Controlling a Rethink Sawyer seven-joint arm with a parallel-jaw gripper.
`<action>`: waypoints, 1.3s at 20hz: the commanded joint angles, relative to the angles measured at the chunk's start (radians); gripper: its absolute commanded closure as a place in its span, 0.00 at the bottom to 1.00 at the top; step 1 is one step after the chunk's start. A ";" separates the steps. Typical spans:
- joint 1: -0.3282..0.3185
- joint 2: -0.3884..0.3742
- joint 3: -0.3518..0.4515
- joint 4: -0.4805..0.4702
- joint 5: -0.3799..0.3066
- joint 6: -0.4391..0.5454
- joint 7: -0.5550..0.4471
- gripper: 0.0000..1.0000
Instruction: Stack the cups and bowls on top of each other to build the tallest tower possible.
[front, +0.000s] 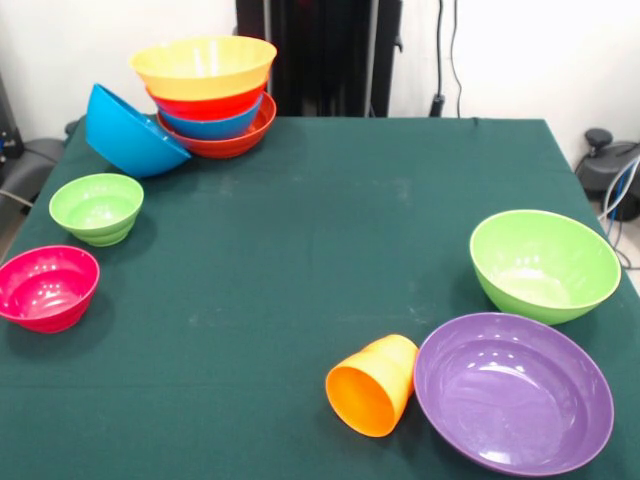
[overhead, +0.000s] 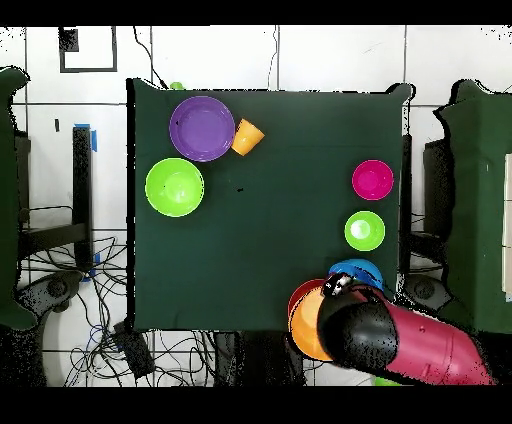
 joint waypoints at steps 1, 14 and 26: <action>-0.129 0.219 0.191 -0.099 -0.059 -0.056 -0.279 0.00; -0.502 0.429 0.428 -0.466 -0.197 0.144 -0.661 0.00; -0.551 0.694 0.506 -0.573 -0.220 0.116 -0.782 0.00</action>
